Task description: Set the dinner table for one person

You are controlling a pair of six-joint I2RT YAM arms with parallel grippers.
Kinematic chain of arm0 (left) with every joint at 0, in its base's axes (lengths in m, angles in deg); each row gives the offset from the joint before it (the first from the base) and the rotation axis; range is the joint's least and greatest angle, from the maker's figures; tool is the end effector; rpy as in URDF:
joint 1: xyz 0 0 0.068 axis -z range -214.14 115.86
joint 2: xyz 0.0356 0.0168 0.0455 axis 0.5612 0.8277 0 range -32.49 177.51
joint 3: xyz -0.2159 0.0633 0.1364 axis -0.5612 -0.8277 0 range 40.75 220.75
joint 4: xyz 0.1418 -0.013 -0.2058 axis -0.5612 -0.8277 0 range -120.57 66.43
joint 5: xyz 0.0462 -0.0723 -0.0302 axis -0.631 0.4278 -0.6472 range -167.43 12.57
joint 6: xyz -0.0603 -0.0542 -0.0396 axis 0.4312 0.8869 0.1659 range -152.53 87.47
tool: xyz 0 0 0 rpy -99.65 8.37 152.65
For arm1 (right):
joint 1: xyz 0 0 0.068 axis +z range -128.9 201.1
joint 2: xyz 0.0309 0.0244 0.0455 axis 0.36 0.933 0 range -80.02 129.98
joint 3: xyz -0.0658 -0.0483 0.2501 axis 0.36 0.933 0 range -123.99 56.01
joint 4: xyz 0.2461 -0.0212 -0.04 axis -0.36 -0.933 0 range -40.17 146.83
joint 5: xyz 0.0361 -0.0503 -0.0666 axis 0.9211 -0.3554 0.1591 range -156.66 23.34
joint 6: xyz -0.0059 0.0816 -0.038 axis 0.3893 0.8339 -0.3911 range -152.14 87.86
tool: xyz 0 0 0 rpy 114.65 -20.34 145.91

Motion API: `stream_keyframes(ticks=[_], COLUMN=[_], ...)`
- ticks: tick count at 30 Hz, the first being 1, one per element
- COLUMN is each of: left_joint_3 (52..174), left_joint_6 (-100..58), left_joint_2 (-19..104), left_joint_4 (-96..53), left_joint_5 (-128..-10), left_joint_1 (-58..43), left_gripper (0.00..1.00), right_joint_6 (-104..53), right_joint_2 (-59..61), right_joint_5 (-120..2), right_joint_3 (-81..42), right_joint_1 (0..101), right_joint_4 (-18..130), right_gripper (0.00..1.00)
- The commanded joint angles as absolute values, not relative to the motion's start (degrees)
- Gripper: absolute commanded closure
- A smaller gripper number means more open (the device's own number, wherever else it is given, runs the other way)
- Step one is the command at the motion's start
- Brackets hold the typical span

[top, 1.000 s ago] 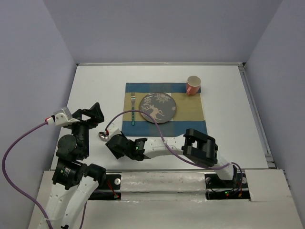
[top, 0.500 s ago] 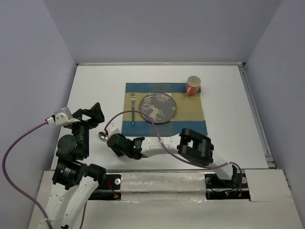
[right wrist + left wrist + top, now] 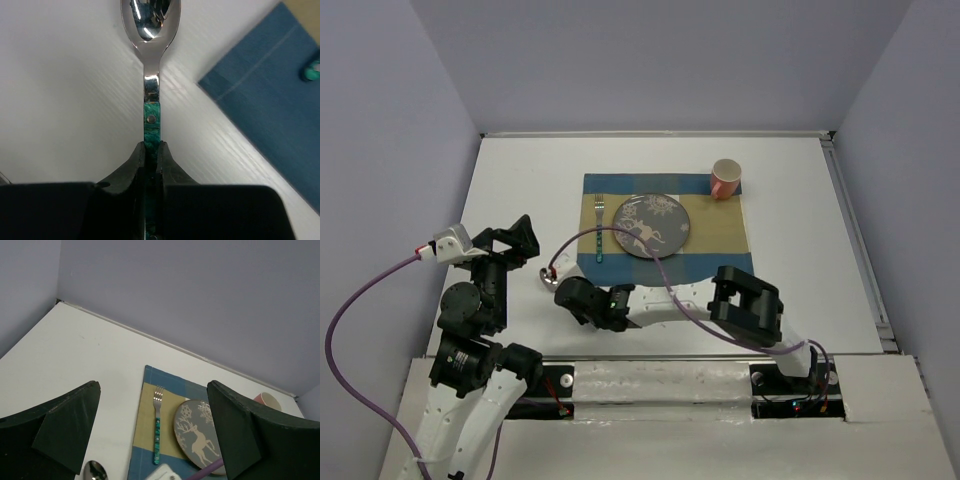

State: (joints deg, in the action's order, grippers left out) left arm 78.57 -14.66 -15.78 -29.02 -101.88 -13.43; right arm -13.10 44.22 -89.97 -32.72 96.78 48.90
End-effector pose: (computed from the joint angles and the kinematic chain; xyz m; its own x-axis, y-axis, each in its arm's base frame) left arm 0.1189 -0.0092 0.3663 0.2558 -0.3954 -0.8822 0.0291 0.9153 -0.4018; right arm 0.1533 0.4717 0.1352 -0.4279 -0.4649 -0.7751 -0.7185 0.6952 -0.0203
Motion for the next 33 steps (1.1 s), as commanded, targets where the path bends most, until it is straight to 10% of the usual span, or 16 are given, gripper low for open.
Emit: stream_keyframes(ticks=[1,14,33], left_joint_3=[78.6,78.2,78.0], left_joint_6=[-15.4,-15.3,-15.7], left_joint_2=[-16.2,-16.9,-16.6], left_joint_4=[-25.9,-25.4,-25.0], left_joint_5=[-102.1,-99.9,-98.7], left_joint_1=[-13.7,-13.0,-11.7], left_gripper=[0.01,0.01,0.01], right_joint_6=[-9.9,-8.5,-13.0], right_joint_2=[29.9,8.8,19.7], right_joint_5=[-94.7,-99.0,-94.3], right_joint_3=[-26.3,-3.7,-5.3], right_joint_1=[93.2,66.8,52.7], right_joint_4=[53.3,54.4,59.6], right_gripper=[1.0,1.0,1.0])
